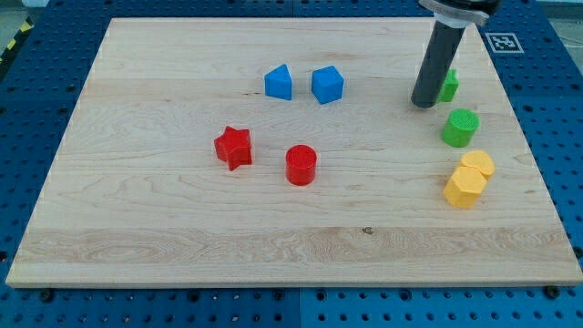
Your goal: Push the green star into the green circle
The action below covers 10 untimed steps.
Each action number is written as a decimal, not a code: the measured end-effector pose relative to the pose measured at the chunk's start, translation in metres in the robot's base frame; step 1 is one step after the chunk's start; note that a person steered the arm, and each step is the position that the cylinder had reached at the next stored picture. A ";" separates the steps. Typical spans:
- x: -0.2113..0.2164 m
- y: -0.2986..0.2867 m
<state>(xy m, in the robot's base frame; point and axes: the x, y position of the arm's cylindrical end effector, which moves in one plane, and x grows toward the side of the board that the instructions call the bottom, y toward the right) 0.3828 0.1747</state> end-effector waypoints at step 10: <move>-0.032 0.048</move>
<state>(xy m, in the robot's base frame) 0.3511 0.2226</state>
